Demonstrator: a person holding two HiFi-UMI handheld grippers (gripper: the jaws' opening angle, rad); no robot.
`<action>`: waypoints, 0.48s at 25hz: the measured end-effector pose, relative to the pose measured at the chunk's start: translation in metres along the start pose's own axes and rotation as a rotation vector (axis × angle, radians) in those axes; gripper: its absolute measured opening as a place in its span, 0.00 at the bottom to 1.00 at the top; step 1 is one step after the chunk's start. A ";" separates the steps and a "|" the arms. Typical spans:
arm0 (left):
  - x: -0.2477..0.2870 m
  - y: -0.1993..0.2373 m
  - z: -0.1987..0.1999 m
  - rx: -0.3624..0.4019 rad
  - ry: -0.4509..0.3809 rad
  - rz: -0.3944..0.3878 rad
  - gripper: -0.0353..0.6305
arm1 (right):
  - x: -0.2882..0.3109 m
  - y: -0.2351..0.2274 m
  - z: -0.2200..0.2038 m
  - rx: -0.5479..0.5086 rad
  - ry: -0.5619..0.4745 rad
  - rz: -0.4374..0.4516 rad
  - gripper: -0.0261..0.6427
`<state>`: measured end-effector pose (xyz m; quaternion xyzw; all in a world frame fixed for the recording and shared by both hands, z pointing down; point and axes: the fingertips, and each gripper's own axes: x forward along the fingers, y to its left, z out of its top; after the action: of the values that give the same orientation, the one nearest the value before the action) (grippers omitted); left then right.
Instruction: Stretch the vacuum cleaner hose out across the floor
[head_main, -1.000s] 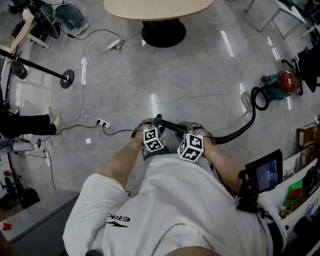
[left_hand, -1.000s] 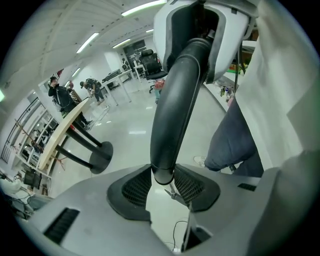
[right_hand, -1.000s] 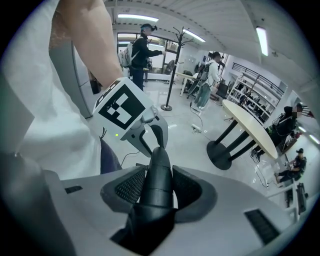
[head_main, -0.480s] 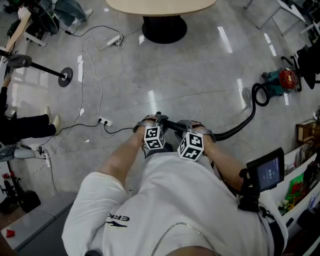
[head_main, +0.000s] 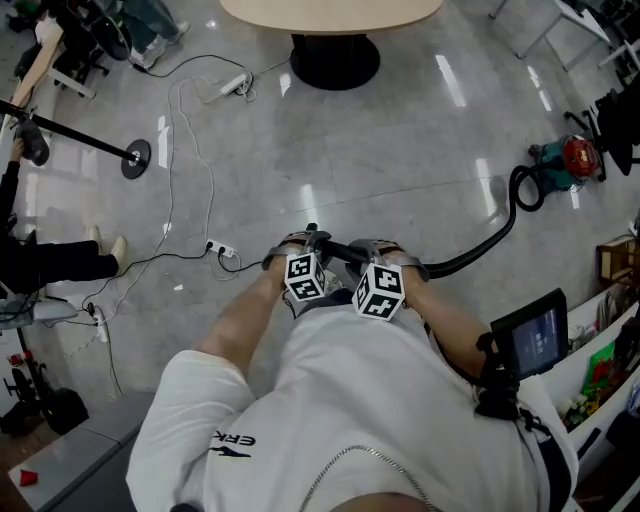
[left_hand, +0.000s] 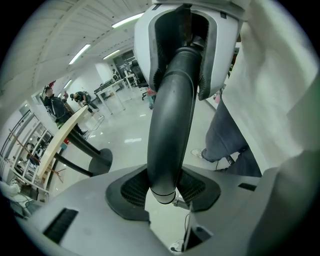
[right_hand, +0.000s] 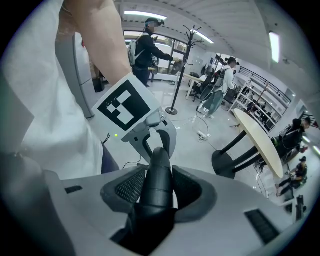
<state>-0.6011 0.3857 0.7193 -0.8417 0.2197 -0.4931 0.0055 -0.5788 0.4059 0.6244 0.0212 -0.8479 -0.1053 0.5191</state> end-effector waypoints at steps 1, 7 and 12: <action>-0.004 0.001 -0.007 -0.005 0.006 0.005 0.27 | 0.004 0.001 0.007 -0.002 -0.004 0.002 0.29; -0.031 0.014 -0.052 -0.041 0.039 0.052 0.27 | 0.024 0.005 0.051 -0.031 -0.039 0.020 0.29; -0.049 0.028 -0.081 -0.079 0.064 0.093 0.27 | 0.038 0.002 0.079 -0.061 -0.064 0.040 0.29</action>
<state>-0.6989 0.3959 0.7144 -0.8140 0.2779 -0.5100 -0.0120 -0.6665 0.4148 0.6233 -0.0149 -0.8607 -0.1217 0.4942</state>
